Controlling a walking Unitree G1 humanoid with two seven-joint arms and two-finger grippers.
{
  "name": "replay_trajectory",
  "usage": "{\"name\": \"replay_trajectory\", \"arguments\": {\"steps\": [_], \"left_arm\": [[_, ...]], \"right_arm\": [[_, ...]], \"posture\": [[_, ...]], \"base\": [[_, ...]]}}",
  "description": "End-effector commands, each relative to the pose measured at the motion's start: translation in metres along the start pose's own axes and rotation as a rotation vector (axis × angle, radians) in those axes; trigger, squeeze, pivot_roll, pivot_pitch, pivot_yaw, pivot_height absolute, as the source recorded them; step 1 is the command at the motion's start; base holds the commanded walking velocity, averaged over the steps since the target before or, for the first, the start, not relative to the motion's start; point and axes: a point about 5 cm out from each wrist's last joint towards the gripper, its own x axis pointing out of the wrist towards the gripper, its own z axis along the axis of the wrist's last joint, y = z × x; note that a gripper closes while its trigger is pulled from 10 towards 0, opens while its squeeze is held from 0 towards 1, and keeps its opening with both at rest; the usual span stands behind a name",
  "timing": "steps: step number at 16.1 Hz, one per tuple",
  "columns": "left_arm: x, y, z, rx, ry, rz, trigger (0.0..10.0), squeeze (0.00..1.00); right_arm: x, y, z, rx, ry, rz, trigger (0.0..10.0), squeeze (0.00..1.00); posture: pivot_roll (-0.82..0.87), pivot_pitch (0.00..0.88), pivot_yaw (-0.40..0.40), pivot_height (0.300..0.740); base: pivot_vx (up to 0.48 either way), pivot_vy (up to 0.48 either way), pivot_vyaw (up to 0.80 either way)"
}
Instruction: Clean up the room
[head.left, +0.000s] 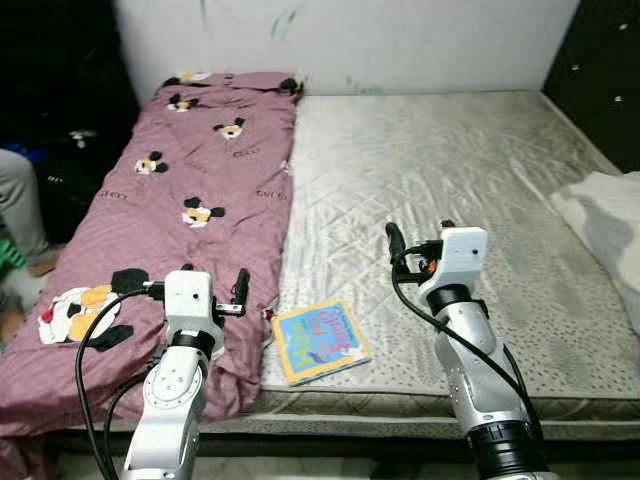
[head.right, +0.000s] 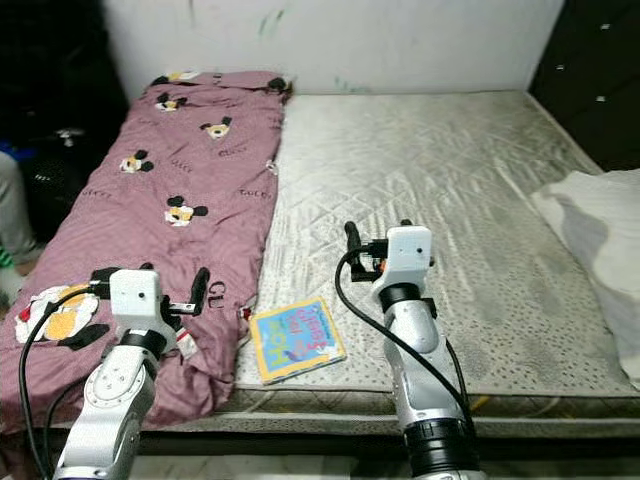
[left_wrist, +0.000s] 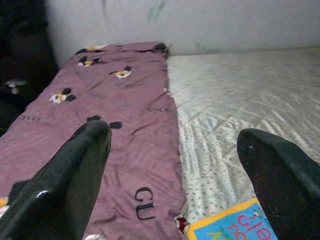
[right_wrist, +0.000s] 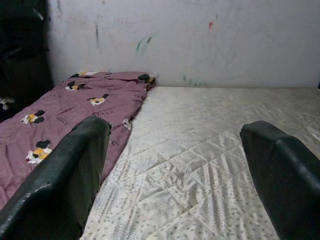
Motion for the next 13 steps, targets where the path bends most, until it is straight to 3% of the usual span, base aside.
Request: {"name": "replay_trajectory", "arguments": {"steps": [1, 3, 6, 10, 11, 13], "left_arm": [[0.001, 0.001, 0.006, 0.030, -0.006, -0.053, 10.0, 0.00], [0.001, 0.002, 0.008, 0.053, -0.002, -0.081, 10.0, 0.00], [-0.002, 0.000, 0.002, 0.046, 0.005, -0.037, 10.0, 0.00], [-0.014, 0.002, -0.004, -0.173, 0.035, 0.144, 10.0, 0.00], [-0.018, 0.003, -0.008, -0.194, 0.048, 0.183, 10.0, 0.00], [-0.019, -0.001, -0.006, -0.192, 0.041, 0.150, 10.0, 0.00]], "right_arm": [[-0.002, 0.004, -0.005, -0.004, 0.026, 0.023, 10.0, 0.00], [-0.004, 0.002, -0.007, -0.004, 0.038, 0.018, 10.0, 0.00], [-0.010, 0.003, -0.009, -0.001, 0.051, 0.018, 10.0, 0.00], [-0.021, 0.001, -0.015, 0.000, 0.069, 0.001, 10.0, 0.00], [-0.022, 0.000, -0.015, -0.001, 0.072, 0.000, 10.0, 0.00], [-0.018, 0.001, -0.015, -0.007, 0.079, 0.011, 10.0, 0.00]], "posture": [[0.04, 0.000, 0.027, 0.740], [0.05, 0.000, 0.019, 0.740], [0.05, 0.002, 0.012, 0.740], [0.03, 0.010, 0.009, 0.740], [0.04, 0.014, 0.006, 0.740], [0.05, 0.016, -0.003, 0.740]], "base": [[0.000, 0.000, 0.00], [0.000, 0.000, 0.00], [0.000, 0.000, 0.00], [0.000, 0.000, 0.00], [0.000, 0.000, 0.00], [0.000, 0.000, 0.00]]}}
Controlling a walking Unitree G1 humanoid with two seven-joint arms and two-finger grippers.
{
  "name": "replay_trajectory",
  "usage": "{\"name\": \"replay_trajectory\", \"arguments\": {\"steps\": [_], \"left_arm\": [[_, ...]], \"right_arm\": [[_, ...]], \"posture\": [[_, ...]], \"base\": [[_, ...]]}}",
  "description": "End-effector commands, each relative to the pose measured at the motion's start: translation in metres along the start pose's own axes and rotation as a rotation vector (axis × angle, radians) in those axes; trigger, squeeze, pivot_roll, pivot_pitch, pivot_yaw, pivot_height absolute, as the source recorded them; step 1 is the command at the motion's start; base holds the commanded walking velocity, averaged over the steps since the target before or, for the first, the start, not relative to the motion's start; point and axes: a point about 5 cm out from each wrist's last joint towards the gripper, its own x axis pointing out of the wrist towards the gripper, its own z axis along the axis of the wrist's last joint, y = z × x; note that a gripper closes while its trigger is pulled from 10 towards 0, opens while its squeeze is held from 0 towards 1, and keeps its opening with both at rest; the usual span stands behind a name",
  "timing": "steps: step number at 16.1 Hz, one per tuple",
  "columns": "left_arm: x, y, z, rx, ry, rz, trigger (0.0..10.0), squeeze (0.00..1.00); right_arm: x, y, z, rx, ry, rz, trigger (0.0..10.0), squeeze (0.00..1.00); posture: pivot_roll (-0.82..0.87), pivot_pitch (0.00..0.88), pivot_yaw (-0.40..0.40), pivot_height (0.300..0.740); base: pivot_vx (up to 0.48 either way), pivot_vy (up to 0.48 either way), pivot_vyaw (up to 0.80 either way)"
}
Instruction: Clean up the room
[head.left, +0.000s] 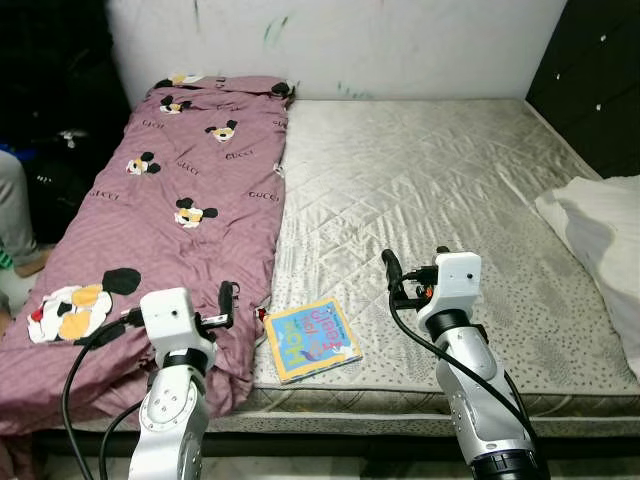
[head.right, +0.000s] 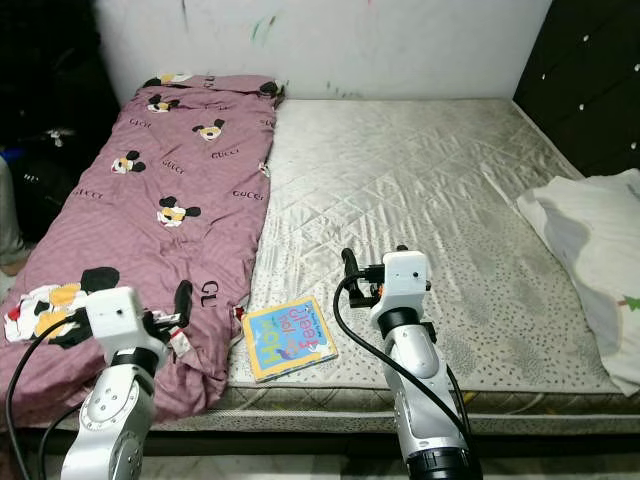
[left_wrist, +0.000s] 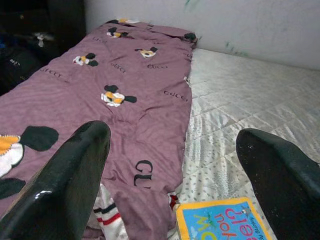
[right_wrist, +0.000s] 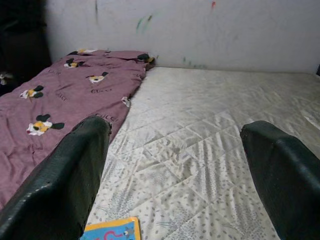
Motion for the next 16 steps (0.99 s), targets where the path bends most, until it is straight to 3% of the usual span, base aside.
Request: {"name": "replay_trajectory", "arguments": {"steps": [1, 5, 10, 13, 16], "left_arm": [[0.001, -0.002, 0.006, 0.015, -0.017, -0.033, 10.0, 0.00], [0.005, 0.010, 0.008, 0.026, -0.013, -0.006, 10.0, 0.00], [0.004, 0.012, 0.008, 0.023, -0.011, 0.005, 10.0, 0.00], [0.003, 0.014, 0.007, 0.005, 0.001, 0.025, 10.0, 0.00], [0.005, 0.013, 0.007, 0.006, -0.001, 0.022, 10.0, 0.00]], "right_arm": [[0.005, 0.001, 0.005, -0.004, -0.008, 0.005, 10.0, 0.00], [0.007, -0.003, 0.006, -0.013, -0.010, -0.007, 10.0, 0.00], [0.006, -0.004, 0.005, -0.015, -0.008, -0.009, 10.0, 0.00], [0.003, -0.002, 0.001, -0.020, 0.009, -0.001, 10.0, 0.00], [0.004, -0.004, 0.002, -0.025, 0.008, -0.006, 10.0, 0.00]], "posture": [[0.06, 0.015, -0.003, 0.740], [0.06, 0.014, 0.002, 0.740], [0.05, 0.018, 0.003, 0.740], [0.05, 0.035, -0.001, 0.740], [0.05, 0.033, 0.002, 0.740]], "base": [[0.000, 0.000, 0.00], [0.000, 0.000, 0.00], [0.000, 0.000, 0.00], [0.000, 0.476, -0.14], [0.000, 0.000, 0.00]]}}
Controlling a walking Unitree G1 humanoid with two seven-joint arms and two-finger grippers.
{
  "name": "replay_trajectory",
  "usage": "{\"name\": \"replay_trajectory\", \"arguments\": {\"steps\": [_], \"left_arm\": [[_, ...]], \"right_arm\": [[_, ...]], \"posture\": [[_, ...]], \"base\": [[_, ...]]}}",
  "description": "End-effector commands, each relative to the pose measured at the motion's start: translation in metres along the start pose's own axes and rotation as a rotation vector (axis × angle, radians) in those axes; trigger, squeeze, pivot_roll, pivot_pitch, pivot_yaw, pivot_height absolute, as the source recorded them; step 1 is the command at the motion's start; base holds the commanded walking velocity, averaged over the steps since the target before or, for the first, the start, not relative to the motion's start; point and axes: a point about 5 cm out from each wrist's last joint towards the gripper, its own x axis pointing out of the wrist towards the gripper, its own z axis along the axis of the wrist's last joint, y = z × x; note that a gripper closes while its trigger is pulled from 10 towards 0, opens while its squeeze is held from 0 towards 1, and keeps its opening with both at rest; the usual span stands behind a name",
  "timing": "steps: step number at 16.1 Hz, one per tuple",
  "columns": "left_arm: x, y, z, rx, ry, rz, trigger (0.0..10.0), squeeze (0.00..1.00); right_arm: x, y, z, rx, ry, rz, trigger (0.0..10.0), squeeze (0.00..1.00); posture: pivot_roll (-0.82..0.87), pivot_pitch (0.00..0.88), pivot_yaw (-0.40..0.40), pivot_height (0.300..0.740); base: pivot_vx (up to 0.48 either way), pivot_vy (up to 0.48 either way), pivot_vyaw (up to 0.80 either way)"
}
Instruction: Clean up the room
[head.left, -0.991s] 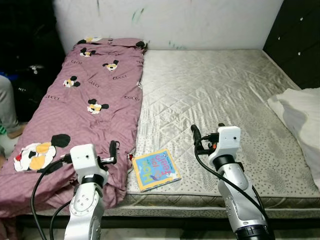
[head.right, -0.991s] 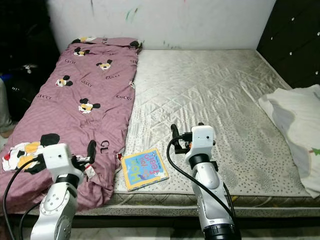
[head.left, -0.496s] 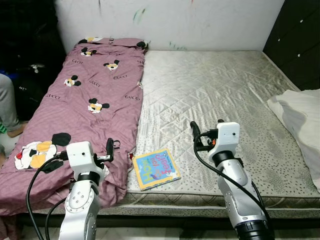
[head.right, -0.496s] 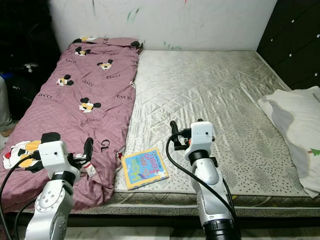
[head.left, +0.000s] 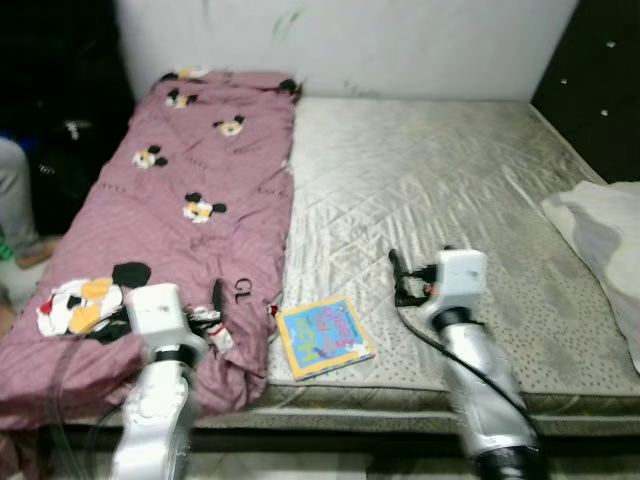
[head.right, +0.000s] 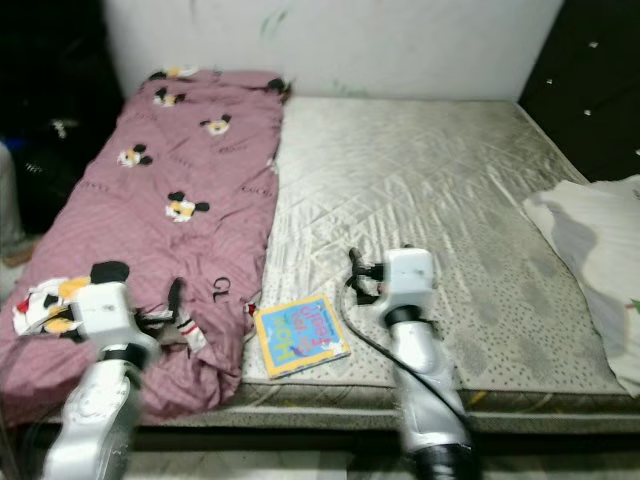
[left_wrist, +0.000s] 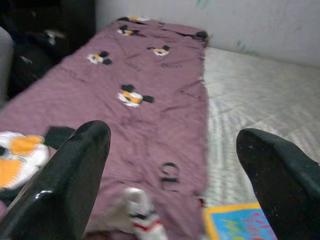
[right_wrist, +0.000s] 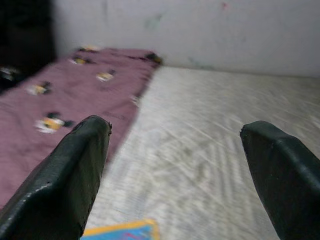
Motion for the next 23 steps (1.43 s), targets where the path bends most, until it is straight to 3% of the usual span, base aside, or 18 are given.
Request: {"name": "replay_trajectory", "arguments": {"steps": [1, 7, 15, 18, 23], "left_arm": [[0.001, -0.008, 0.001, -0.015, -0.001, -0.017, 10.0, 0.00], [0.003, -0.011, 0.002, -0.024, -0.007, -0.026, 10.0, 0.00], [0.006, -0.014, 0.005, -0.025, -0.020, -0.032, 10.0, 0.00], [0.005, -0.018, 0.010, -0.031, -0.051, -0.095, 10.0, 0.00], [0.004, -0.019, 0.010, -0.039, -0.054, -0.109, 10.0, 0.00]], "right_arm": [[-0.002, -0.011, -0.002, -0.019, 0.013, -0.031, 10.0, 0.00], [0.000, -0.011, -0.001, -0.027, 0.011, -0.032, 10.0, 0.00], [0.000, -0.015, -0.001, -0.040, 0.012, -0.044, 10.0, 0.00], [0.000, -0.015, -0.002, -0.044, 0.016, -0.043, 10.0, 0.00], [0.000, -0.014, -0.002, -0.052, 0.015, -0.043, 10.0, 0.00]], "posture": [[0.05, 0.031, 0.003, 0.740], [0.05, 0.028, 0.002, 0.740], [0.04, 0.031, 0.005, 0.740], [0.04, 0.031, 0.005, 0.740], [0.04, 0.035, 0.007, 0.740]], "base": [[0.000, 0.000, 0.00], [0.000, 0.320, 0.00], [0.000, 0.000, 0.00], [0.000, 0.000, 0.00], [0.275, 0.000, 0.00]]}}
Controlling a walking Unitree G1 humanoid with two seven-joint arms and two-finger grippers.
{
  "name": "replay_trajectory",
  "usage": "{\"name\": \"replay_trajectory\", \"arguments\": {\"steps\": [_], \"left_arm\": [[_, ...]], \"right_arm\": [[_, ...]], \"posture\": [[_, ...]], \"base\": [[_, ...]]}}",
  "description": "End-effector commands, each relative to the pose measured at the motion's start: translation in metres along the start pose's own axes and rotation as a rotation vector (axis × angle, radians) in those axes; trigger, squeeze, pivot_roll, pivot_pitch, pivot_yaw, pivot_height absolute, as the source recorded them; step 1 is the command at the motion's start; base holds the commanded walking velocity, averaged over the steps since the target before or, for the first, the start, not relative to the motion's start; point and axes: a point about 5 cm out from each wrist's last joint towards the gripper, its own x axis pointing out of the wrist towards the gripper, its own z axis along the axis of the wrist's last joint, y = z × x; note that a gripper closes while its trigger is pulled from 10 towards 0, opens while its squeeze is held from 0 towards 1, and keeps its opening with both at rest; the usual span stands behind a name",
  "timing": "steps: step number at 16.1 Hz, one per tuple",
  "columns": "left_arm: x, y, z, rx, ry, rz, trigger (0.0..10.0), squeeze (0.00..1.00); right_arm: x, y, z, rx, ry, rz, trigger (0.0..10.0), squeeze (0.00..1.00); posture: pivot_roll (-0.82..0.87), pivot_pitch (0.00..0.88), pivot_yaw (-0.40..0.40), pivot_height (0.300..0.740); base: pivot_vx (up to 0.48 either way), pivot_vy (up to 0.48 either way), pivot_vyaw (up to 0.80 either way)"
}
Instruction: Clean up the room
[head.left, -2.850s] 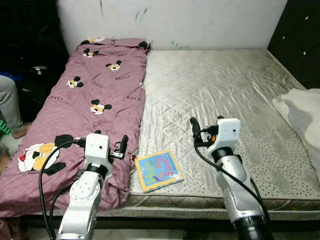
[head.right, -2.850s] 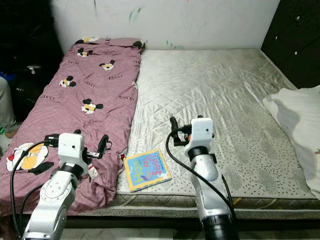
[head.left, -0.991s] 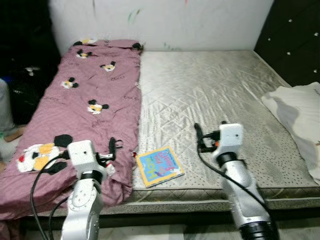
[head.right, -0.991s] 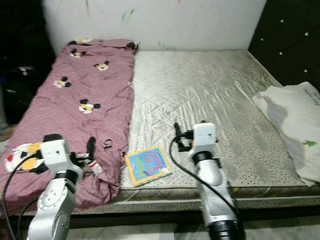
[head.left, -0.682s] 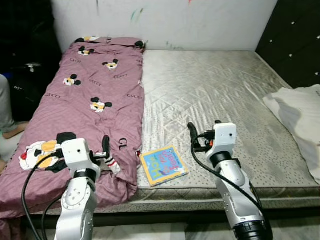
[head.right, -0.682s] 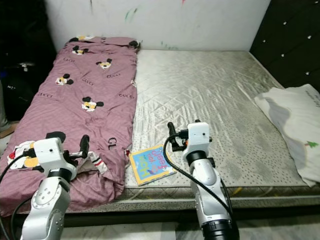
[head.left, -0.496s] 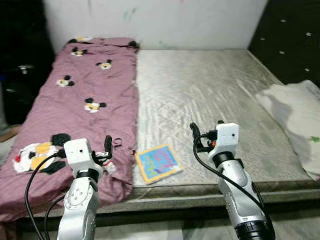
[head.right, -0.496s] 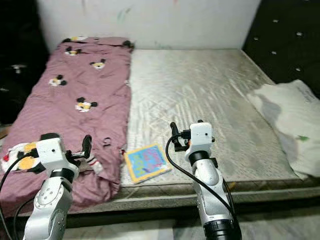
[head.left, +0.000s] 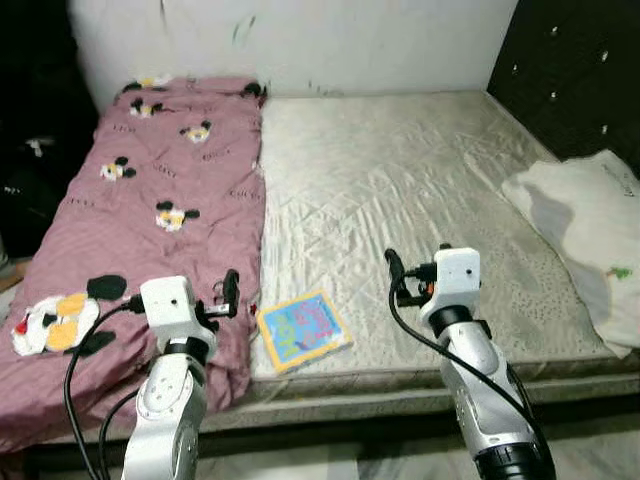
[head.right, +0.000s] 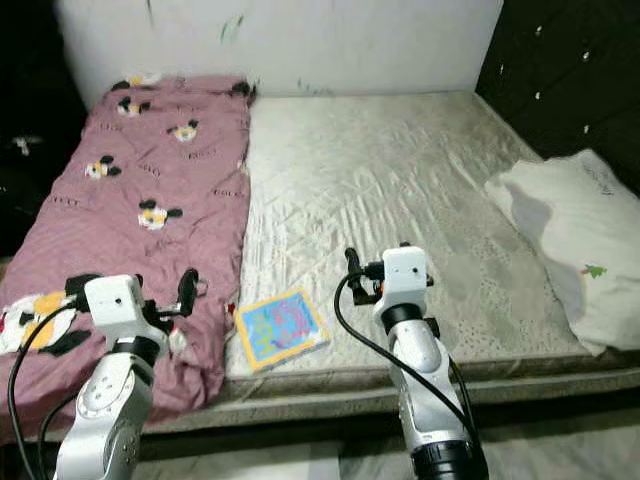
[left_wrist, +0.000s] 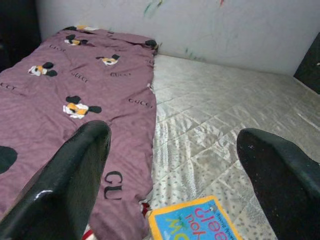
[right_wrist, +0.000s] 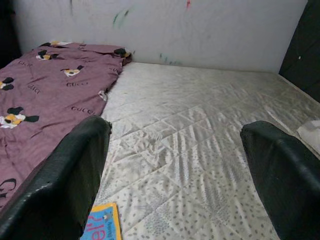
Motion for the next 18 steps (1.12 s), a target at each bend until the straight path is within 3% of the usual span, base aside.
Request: {"name": "replay_trajectory", "arguments": {"steps": [1, 5, 13, 18], "left_arm": [[-0.0005, 0.0011, 0.0030, 0.004, -0.014, -0.002, 10.0, 0.00], [0.0008, 0.0005, 0.0023, 0.004, -0.009, -0.008, 10.0, 0.00], [0.0004, 0.0001, 0.0014, 0.018, -0.005, -0.007, 10.0, 0.00], [0.0001, -0.0012, 0.0011, 0.018, -0.008, -0.016, 10.0, 0.00]], "right_arm": [[0.0007, -0.0002, 0.0001, 0.000, 0.001, -0.002, 10.0, 0.00], [0.0010, -0.0012, -0.0007, 0.000, 0.002, -0.006, 10.0, 0.00], [0.0013, -0.0039, -0.0020, -0.016, 0.000, -0.008, 10.0, 0.00], [0.0029, -0.0030, -0.0011, -0.024, -0.006, 0.000, 10.0, 0.00]], "posture": [[0.04, 0.035, 0.007, 0.740], [0.04, 0.032, 0.010, 0.740], [0.04, 0.032, 0.010, 0.740], [0.04, 0.028, 0.006, 0.740]], "base": [[0.281, 0.000, 0.00], [0.267, 0.000, 0.00], [0.000, 0.000, 0.00], [0.315, 0.000, 0.00]]}}
